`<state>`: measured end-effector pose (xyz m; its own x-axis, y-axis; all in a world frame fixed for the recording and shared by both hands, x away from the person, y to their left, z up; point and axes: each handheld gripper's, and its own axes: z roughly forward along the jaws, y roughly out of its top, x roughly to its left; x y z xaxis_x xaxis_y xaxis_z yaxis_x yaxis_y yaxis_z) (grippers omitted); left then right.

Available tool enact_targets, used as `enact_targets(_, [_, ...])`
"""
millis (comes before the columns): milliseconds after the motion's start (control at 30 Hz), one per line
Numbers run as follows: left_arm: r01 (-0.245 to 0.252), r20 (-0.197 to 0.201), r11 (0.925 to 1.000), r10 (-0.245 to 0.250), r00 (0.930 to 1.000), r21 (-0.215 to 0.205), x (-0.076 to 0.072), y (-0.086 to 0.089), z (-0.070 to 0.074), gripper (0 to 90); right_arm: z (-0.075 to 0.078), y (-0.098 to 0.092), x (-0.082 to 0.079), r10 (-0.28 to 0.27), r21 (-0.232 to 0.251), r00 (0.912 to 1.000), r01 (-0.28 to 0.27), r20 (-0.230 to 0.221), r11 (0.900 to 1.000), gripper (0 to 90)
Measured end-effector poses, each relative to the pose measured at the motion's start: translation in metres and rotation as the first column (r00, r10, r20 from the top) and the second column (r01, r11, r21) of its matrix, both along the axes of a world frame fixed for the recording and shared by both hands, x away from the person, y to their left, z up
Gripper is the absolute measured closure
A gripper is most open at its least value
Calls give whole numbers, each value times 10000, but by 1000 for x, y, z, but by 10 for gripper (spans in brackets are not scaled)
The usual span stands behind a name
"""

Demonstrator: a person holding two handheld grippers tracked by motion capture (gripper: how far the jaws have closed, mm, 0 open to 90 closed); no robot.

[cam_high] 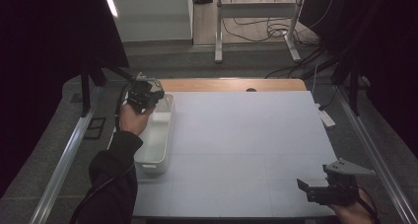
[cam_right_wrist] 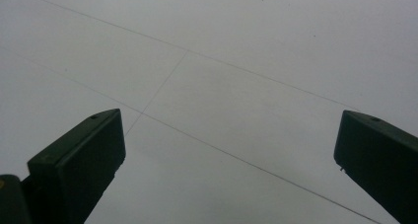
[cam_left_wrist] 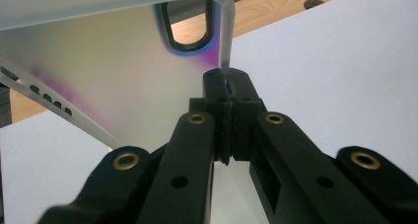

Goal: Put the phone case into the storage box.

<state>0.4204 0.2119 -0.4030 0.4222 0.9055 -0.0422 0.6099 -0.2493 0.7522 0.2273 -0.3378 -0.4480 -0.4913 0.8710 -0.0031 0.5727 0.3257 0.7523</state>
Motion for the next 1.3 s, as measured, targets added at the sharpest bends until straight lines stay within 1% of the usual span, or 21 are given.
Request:
enact_targets(333, [-312,-111,9995,313,9994,104,10,-6,-11,884,0,1,0,91,-63,10000,-91,-17,9999,0])
enact_targets(700, [-621,-294,9980,626,9976,152,19,-8,-25,884,0,2,0,196,-98,9998,-196,-2,9998,0])
enact_targets(1300, [-872,-589,9958,886,9943,263,30,-14,-45,884,0,2,0,324,-189,9995,-324,5,9993,0])
